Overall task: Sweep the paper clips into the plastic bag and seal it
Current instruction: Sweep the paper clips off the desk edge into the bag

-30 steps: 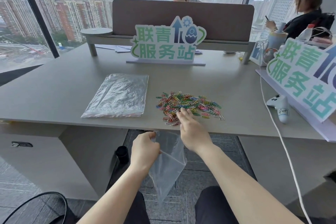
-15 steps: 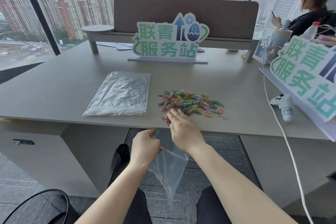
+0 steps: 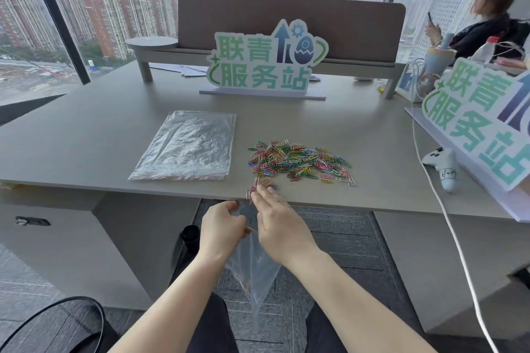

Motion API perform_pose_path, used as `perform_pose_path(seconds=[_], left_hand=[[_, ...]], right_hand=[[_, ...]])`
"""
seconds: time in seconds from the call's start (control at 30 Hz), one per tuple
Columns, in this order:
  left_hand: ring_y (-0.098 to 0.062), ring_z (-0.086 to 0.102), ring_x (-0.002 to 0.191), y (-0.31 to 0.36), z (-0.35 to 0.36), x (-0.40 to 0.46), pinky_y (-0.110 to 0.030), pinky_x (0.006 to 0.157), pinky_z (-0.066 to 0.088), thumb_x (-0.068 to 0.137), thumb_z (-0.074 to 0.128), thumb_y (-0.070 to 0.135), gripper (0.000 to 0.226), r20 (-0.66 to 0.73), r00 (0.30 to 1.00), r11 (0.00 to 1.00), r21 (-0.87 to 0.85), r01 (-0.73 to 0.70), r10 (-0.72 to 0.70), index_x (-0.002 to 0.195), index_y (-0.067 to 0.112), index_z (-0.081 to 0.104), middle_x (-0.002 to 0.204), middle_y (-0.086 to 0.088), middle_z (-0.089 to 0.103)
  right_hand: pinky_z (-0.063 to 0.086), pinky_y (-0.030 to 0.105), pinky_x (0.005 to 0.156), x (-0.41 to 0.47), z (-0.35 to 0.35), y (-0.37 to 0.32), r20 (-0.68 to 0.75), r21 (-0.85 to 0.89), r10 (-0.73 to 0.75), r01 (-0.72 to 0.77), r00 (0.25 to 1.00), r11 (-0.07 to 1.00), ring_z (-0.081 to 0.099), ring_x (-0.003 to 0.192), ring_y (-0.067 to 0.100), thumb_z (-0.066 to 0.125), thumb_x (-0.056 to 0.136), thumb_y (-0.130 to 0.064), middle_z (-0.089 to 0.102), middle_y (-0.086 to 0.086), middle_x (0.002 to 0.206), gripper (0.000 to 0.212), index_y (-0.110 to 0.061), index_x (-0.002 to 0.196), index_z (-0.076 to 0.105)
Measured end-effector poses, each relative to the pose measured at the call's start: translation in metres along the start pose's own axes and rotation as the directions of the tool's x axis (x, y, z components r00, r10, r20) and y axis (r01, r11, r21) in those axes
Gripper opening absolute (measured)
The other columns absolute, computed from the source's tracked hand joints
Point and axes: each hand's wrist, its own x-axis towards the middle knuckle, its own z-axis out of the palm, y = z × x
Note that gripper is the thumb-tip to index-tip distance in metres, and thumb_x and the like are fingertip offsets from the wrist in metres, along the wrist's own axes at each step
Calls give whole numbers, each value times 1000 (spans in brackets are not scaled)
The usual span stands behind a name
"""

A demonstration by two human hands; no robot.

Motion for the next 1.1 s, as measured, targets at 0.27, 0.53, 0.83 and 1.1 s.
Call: perform_pose_path(seconds=[0.27, 0.53, 0.83, 1.1], left_hand=[[-14, 73, 59, -2, -3, 0, -35, 74, 61, 73, 51, -4, 59, -2, 1000, 999, 44, -12, 12, 131, 5, 60, 123, -11, 68], [-8, 71, 60, -2, -5, -3, -23, 69, 55, 73, 50, -3, 62, 1, 1000, 998, 63, -18, 18, 133, 8, 59, 119, -9, 71], [-11, 72, 58, -1, -7, -2, -25, 68, 58, 76, 50, -5, 59, -6, 1000, 1000, -1, -1, 1, 134, 5, 58, 131, -8, 64], [-19, 74, 61, -8, -6, 3, -40, 75, 61, 79, 49, -5, 56, -22, 999, 995, -93, 24, -26, 134, 2, 56, 130, -11, 64]], right_hand=[[23, 28, 117, 17, -18, 9, -144, 152, 68, -46, 987, 987, 21, 145, 10, 31, 94, 1, 28, -1, 157, 56, -15, 149, 32], [4, 30, 117, 53, -17, 26, 95, -26, 104, -102, 990, 994, -3, 148, 10, 23, 104, -35, 5, -8, 162, 51, -25, 153, 17], [2, 34, 120, 51, -5, 15, 93, -154, 30, -15, 995, 988, 3, 149, 17, 22, 103, -35, 9, 1, 162, 53, -15, 153, 18], [3, 33, 121, 33, 5, 7, 46, -88, -37, 41, 998, 995, 6, 148, 18, 26, 104, -32, 14, 4, 161, 51, -13, 151, 24]])
